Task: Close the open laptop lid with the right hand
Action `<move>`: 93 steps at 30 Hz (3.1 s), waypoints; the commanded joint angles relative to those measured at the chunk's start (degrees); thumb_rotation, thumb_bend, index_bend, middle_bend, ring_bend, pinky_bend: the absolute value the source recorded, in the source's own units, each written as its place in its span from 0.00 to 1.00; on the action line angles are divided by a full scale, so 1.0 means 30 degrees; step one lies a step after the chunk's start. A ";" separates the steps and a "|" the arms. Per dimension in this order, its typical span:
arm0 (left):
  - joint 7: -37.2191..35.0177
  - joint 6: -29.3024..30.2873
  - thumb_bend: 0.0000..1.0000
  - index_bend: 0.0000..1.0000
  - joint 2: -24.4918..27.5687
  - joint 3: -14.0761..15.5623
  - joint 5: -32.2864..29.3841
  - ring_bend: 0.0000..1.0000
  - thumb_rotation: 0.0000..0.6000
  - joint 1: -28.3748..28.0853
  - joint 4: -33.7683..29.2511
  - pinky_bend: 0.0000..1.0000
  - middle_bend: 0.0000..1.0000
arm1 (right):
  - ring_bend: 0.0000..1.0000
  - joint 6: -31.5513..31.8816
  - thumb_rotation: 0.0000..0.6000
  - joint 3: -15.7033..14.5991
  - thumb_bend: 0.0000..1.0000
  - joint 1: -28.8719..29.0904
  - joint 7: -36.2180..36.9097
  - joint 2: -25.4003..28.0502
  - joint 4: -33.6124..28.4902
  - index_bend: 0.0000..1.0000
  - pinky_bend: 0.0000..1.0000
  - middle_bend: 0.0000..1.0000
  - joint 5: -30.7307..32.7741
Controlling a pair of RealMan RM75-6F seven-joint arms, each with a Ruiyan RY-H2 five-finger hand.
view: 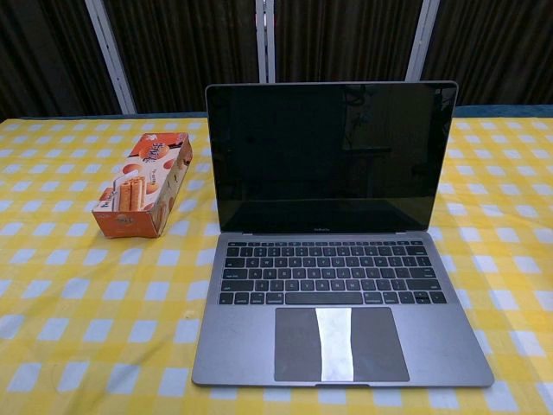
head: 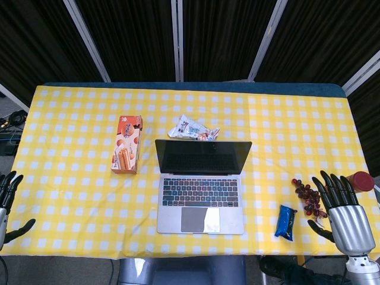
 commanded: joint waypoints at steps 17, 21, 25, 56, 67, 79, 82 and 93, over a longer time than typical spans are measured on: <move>0.0546 -0.0974 0.00 0.00 -0.0278 -0.0410 -0.1325 0.00 1.00 -0.0417 -0.0035 0.00 0.00 | 0.00 -0.6382 1.00 0.2343 0.84 0.4577 0.0535 0.1668 -0.1750 0.00 0.00 0.00 0.2610; 0.0678 -0.1369 0.00 0.00 -0.0366 -0.0615 -0.1882 0.00 1.00 -0.0631 0.0051 0.00 0.00 | 0.00 -0.9982 1.00 0.3722 1.00 0.7262 0.1805 0.2646 -0.2326 0.00 0.00 0.00 0.4288; 0.0760 -0.1799 0.00 0.00 -0.0475 -0.0827 -0.2496 0.00 1.00 -0.0860 0.0194 0.00 0.00 | 0.00 -1.3066 1.00 0.4981 1.00 0.9576 0.3443 0.3163 -0.2437 0.00 0.00 0.00 0.6346; 0.1169 -0.2592 0.00 0.00 -0.0751 -0.1184 -0.4342 0.00 1.00 -0.1378 0.0534 0.00 0.00 | 0.24 -1.9985 1.00 0.4529 1.00 1.8869 0.3213 -0.0644 0.1503 0.22 0.25 0.30 1.7246; 0.1062 -0.2495 0.00 0.00 -0.0699 -0.1140 -0.4355 0.00 1.00 -0.1374 0.0551 0.00 0.00 | 0.30 -2.0013 1.00 0.4338 1.00 1.8653 0.3966 0.0500 -0.0083 0.28 0.28 0.37 1.6622; 0.1185 -0.2378 0.00 0.00 -0.0738 -0.1024 -0.4135 0.00 1.00 -0.1384 0.0428 0.00 0.00 | 0.31 -2.0376 1.00 0.3630 1.00 1.6766 0.4587 0.2969 -0.3505 0.28 0.28 0.37 1.1618; 0.1213 -0.2418 0.00 0.00 -0.0740 -0.0980 -0.4078 0.00 1.00 -0.1410 0.0417 0.00 0.00 | 0.30 -2.0278 1.00 0.3210 1.00 1.6326 0.4497 0.3134 -0.4050 0.28 0.28 0.37 1.0221; 0.1208 -0.2310 0.00 0.00 -0.0719 -0.0888 -0.3880 0.00 1.00 -0.1385 0.0356 0.00 0.00 | 0.31 -1.9897 1.00 0.1346 1.00 1.5398 0.3159 0.2434 -0.4802 0.28 0.28 0.36 0.6683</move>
